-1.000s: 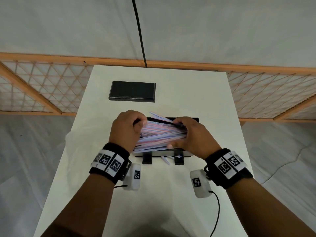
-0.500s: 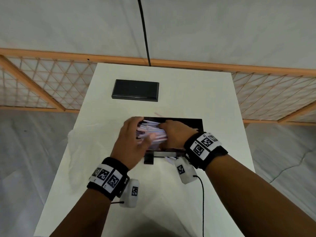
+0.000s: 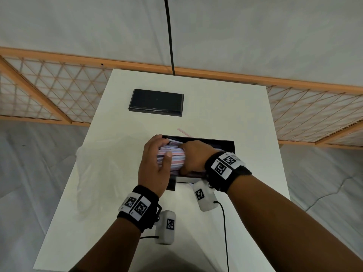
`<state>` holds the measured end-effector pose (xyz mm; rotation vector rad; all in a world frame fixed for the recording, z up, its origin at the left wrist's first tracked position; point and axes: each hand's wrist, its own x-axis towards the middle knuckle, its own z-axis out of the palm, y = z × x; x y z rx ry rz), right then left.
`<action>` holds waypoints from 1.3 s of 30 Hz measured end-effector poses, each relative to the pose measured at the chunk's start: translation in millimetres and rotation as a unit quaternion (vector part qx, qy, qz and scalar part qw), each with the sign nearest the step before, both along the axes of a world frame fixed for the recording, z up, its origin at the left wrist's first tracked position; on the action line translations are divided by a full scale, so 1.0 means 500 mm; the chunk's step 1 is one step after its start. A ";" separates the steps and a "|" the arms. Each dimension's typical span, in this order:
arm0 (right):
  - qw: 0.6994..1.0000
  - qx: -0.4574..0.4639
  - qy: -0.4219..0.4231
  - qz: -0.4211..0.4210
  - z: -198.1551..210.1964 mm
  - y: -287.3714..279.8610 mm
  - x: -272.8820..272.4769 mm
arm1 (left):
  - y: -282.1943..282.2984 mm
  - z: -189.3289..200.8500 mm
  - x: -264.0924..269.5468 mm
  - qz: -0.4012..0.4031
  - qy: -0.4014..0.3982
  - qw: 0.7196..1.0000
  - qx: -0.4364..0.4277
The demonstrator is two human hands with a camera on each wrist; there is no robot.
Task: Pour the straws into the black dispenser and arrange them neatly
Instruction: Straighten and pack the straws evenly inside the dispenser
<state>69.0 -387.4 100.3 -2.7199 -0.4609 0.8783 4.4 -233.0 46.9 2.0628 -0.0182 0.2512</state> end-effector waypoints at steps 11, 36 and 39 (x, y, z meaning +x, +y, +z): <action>0.992 -0.100 -0.073 0.021 0.050 0.027 -0.014 | 0.018 0.012 0.000 -0.016 -0.028 0.999 -0.011; 0.963 -0.175 -0.202 0.028 0.073 0.088 -0.063 | -0.017 0.006 0.006 0.122 0.009 0.986 -0.109; 0.974 -0.098 -0.203 -0.001 0.013 0.053 -0.065 | -0.019 0.001 0.009 0.088 -0.003 0.995 -0.038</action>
